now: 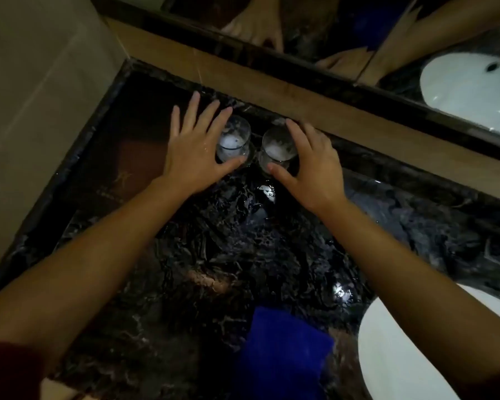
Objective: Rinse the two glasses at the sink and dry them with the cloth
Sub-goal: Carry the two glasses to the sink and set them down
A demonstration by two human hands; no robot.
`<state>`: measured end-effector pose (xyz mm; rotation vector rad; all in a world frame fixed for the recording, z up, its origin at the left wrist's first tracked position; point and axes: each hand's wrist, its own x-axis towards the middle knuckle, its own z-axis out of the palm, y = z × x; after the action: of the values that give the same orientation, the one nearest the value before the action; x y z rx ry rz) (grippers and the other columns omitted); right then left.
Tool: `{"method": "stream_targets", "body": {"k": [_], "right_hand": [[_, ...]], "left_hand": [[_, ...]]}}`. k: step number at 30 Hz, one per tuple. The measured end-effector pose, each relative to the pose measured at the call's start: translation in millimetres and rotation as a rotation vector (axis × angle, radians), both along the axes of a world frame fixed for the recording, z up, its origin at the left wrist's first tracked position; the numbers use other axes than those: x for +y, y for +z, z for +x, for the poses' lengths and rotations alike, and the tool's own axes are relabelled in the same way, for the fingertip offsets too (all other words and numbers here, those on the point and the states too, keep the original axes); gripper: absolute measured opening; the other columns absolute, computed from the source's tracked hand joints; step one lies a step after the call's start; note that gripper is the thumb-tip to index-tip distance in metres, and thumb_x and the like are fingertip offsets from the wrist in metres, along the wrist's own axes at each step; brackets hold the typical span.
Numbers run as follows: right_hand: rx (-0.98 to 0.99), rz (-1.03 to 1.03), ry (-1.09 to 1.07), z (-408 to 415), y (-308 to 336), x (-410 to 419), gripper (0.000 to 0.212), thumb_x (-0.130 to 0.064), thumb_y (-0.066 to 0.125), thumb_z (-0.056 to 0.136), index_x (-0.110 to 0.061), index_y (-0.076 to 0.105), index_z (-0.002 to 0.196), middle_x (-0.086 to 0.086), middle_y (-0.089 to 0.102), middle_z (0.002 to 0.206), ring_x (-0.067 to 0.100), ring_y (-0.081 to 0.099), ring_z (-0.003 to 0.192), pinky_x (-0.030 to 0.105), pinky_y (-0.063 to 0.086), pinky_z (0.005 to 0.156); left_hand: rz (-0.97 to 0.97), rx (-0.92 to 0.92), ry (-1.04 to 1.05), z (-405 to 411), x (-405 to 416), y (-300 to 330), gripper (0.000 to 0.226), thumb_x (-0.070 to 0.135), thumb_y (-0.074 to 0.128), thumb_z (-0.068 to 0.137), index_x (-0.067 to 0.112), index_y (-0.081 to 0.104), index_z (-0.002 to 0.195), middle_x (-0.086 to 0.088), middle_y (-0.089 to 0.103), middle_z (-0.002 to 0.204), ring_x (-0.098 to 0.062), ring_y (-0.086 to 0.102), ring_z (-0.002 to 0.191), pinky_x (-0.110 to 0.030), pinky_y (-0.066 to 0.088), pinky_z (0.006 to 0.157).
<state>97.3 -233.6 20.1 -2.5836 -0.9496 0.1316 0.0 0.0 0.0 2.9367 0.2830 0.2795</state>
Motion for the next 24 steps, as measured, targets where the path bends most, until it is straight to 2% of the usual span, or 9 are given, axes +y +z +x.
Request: {"method": "stream_targets", "body": {"k": [8, 14, 24], "right_hand": [[0.042, -0.002, -0.017, 5, -6, 11, 0.088, -0.058, 0.067, 0.092, -0.014, 0.032, 0.16, 0.014, 0.042, 0.159, 0.038, 0.043, 0.141, 0.052, 0.042, 0.111], [0.081, 0.027, -0.04, 7, -12, 16, 0.091, -0.053, 0.071, 0.091, -0.011, 0.03, 0.16, 0.014, 0.042, 0.157, 0.037, 0.045, 0.138, 0.051, 0.048, 0.106], [0.08, 0.024, -0.063, 9, -11, 20, 0.084, -0.049, 0.075, 0.089, -0.012, 0.039, 0.155, 0.012, 0.046, 0.151, 0.033, 0.046, 0.139, 0.042, 0.05, 0.099]], "left_hand": [[-0.087, 0.008, 0.017, 15, -2, -5, 0.099, 0.074, 0.06, 0.084, 0.012, 0.036, 0.157, -0.009, 0.048, 0.158, -0.036, 0.019, 0.157, -0.064, 0.007, 0.125], [-0.117, -0.002, 0.042, 24, 0, -12, 0.09, 0.068, 0.068, 0.082, 0.01, 0.048, 0.147, -0.014, 0.059, 0.139, -0.036, 0.037, 0.148, -0.06, 0.011, 0.124], [-0.21, 0.035, 0.068, 29, 1, -11, 0.087, 0.059, 0.078, 0.078, 0.013, 0.047, 0.145, -0.009, 0.059, 0.142, -0.03, 0.029, 0.154, -0.056, 0.005, 0.127]]}}
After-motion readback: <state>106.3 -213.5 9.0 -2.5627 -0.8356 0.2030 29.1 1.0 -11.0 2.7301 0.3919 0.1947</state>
